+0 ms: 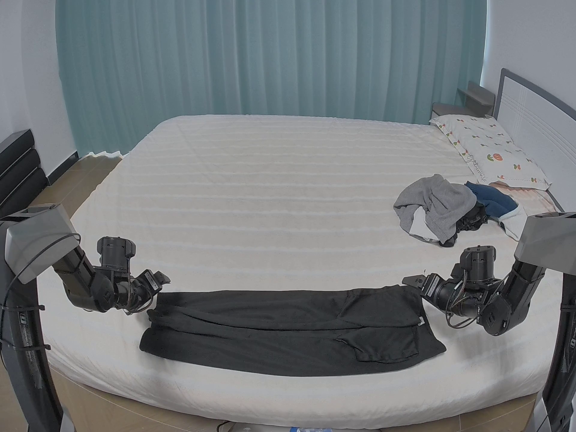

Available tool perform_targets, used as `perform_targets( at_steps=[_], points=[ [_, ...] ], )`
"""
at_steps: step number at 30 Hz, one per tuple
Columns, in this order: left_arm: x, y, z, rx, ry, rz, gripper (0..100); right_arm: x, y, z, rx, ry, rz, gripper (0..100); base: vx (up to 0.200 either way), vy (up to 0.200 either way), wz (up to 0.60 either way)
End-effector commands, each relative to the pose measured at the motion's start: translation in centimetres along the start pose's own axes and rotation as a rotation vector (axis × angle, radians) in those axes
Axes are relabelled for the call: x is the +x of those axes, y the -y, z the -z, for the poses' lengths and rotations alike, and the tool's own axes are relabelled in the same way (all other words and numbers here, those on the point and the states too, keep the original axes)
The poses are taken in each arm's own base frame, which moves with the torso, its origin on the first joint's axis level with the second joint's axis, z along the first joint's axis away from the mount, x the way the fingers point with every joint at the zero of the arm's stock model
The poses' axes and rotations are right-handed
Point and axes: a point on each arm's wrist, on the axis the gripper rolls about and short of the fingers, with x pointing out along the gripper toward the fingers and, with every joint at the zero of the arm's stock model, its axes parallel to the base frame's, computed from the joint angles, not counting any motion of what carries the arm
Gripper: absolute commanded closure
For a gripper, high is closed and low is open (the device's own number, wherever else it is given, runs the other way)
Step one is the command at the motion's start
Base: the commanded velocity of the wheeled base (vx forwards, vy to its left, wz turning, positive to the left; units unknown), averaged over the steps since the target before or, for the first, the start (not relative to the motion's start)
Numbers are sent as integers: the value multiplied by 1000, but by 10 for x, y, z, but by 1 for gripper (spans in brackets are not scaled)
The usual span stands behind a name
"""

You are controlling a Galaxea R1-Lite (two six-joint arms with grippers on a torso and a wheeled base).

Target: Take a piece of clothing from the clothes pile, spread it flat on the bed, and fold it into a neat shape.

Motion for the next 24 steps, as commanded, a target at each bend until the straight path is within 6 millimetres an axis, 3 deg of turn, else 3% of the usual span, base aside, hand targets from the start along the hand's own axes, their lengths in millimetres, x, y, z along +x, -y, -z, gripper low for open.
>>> perform_targets(
  at_steps=[1,4,5,15,24],
  points=[
    [14,0,10,14,-25,-4,0,3,2,-2,13,4,1,0,0,0,0],
    [15,2,12,19,-26,-3,0,6,4,-2,18,4,5,0,0,0,0],
    [16,2,12,19,-26,-3,100,6,4,-2,18,4,5,0,0,0,0],
    [16,-1,7,-4,20,-26,100,8,9,-9,39,21,8,0,0,0,0],
    [14,-1,-5,-132,113,30,100,23,18,-10,98,2,-3,0,0,0,0]
  ],
)
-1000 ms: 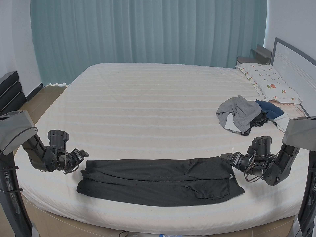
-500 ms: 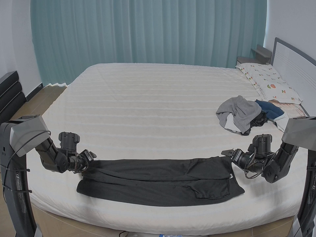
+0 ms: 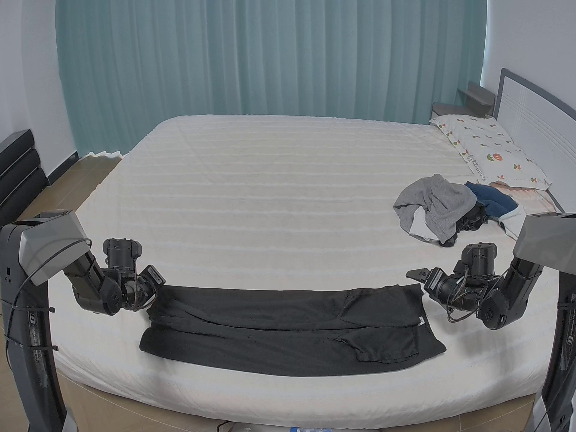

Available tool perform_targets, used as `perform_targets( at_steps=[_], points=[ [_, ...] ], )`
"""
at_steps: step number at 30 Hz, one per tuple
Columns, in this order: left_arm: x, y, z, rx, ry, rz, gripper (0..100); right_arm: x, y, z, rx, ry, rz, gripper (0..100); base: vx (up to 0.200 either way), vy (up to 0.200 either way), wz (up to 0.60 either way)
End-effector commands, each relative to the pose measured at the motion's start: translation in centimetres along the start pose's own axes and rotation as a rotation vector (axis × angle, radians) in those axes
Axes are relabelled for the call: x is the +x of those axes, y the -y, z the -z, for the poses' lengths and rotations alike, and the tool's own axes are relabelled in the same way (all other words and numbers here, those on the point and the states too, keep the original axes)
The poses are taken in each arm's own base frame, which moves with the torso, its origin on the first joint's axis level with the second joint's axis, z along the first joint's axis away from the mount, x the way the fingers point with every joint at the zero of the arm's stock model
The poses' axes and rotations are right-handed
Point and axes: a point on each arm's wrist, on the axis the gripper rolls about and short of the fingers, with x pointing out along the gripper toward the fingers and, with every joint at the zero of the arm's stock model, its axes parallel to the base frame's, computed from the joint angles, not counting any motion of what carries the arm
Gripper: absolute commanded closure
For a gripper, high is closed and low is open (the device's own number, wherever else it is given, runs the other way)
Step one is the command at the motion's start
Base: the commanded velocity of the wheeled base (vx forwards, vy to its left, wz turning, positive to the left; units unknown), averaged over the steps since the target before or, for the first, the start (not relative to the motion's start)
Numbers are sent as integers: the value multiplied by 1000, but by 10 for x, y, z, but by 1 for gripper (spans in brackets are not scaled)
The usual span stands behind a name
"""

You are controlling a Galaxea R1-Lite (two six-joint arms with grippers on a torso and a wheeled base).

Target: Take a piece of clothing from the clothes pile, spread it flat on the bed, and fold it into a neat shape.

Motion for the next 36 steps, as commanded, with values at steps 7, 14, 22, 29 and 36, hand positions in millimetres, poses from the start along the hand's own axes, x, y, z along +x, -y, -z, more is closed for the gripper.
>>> perform_targets(
  at_steps=[7,14,22,29,36],
  points=[
    [1,-4,-5,-35,23,2,100,25,11,3,29,-21,4,0,0,0,0],
    [1,-5,-7,-73,33,10,100,31,13,4,29,-23,4,0,0,0,0],
    [1,-5,-7,-73,33,10,100,38,15,4,27,-25,-1,0,0,0,0],
    [1,-5,-7,-74,30,10,100,41,15,2,32,-28,8,100,0,0,0],
    [2,-7,-13,-86,45,13,100,40,17,-13,61,25,1,100,0,0,0]
  ],
)
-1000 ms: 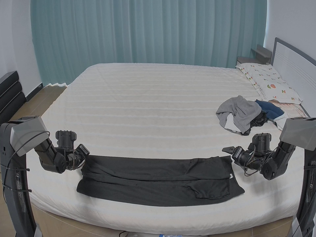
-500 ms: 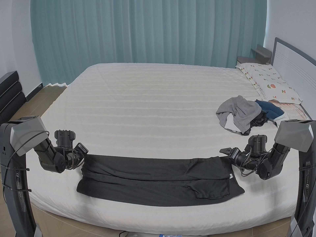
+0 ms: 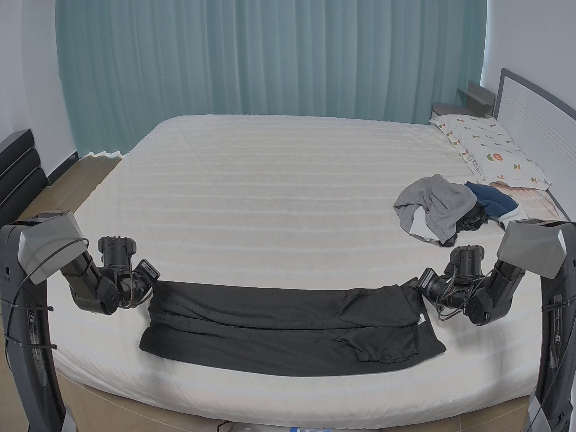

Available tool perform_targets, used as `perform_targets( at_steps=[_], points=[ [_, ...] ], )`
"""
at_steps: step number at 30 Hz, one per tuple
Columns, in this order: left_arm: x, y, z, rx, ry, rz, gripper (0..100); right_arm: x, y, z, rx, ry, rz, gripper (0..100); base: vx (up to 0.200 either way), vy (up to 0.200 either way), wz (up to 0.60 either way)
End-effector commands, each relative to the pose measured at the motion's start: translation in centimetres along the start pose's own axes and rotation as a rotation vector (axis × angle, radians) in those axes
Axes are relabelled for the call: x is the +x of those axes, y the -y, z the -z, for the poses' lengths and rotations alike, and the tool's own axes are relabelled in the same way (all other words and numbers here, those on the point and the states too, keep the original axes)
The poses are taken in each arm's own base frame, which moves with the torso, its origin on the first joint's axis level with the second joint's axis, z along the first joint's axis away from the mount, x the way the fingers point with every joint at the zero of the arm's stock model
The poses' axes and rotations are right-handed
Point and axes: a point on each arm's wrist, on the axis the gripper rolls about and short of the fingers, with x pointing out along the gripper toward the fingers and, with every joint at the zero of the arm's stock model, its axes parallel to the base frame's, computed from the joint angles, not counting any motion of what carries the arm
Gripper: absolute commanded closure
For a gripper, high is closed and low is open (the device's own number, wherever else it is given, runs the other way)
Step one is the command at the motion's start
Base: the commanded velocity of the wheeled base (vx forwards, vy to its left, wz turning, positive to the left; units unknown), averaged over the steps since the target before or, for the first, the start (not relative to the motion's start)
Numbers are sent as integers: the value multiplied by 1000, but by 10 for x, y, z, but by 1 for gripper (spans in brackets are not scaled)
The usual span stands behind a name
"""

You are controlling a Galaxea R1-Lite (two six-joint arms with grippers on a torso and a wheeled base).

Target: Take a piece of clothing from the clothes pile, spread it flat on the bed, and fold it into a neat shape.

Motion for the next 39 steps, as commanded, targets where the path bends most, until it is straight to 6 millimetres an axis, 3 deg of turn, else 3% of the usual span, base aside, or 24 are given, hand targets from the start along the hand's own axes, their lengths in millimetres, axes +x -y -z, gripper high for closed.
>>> perform_targets(
  at_steps=[1,19,25,26,39],
  points=[
    [0,-1,-3,-6,9,-1,100,-1,0,-10,20,32,-9,100,0,0,0],
    [6,-2,-1,-1,1,0,100,2,2,-12,42,60,-29,100,0,0,0],
    [3,0,9,48,-36,1,100,4,6,-10,45,53,-19,100,0,0,0],
    [2,0,11,63,-41,-2,0,4,6,-10,45,53,-19,100,0,0,0],
    [-1,-4,30,210,-95,-15,0,4,6,-9,45,48,-19,100,0,0,0]
  ],
)
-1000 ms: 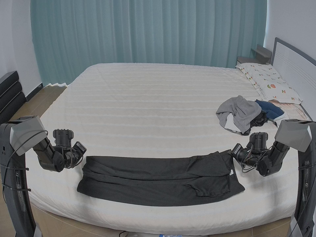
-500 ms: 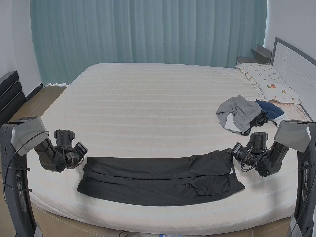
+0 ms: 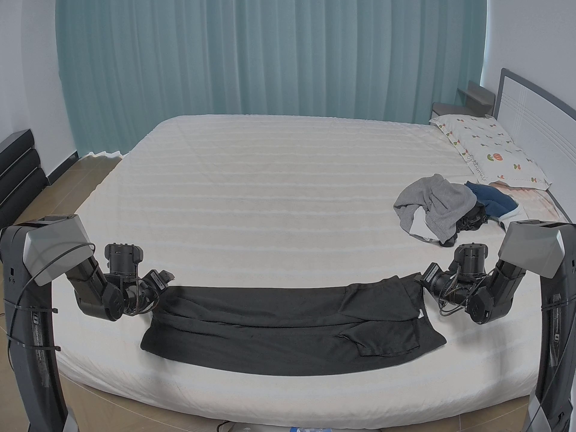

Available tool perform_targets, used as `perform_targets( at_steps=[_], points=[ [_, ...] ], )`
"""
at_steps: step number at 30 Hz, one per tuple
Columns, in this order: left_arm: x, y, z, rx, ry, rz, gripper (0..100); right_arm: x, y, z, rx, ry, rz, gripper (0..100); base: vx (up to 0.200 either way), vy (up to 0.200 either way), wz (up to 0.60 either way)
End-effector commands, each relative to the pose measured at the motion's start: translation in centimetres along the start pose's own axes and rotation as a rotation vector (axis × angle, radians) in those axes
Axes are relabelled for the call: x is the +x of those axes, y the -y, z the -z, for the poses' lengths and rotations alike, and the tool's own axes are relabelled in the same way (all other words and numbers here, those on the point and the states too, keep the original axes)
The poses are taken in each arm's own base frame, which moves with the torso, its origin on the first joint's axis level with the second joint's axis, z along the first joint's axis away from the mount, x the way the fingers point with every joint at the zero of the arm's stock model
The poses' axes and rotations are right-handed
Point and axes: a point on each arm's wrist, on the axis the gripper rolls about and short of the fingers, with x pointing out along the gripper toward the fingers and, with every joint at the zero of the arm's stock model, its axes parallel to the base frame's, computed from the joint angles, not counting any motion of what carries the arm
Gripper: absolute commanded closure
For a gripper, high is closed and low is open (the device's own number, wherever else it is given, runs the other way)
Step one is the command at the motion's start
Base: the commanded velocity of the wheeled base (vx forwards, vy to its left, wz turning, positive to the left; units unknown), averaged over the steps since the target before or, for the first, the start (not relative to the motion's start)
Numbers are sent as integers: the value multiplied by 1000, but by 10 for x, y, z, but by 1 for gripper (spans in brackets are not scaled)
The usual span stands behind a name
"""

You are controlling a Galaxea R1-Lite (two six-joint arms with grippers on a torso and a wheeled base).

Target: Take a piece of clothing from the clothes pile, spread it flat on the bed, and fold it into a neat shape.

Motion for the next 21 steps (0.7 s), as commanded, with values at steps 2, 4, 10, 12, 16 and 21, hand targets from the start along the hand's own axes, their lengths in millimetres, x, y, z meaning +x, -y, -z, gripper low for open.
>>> perform_targets(
  at_steps=[2,4,10,12,16,21],
  points=[
    [0,2,9,24,-24,-1,0,0,0,1,0,-4,0,100,0,0,0],
    [-1,2,11,31,-28,-2,0,0,0,1,0,-4,0,100,0,0,0],
    [0,2,10,30,-21,-5,100,0,0,0,1,0,-2,100,0,0,0],
    [1,2,9,27,-13,-8,100,0,0,0,4,0,-2,100,0,0,0],
    [3,0,2,9,8,-13,100,0,-2,-1,24,6,-9,100,0,0,0],
    [2,-1,-8,-56,42,-9,100,0,-2,-4,27,16,-11,100,0,0,0]
  ],
)
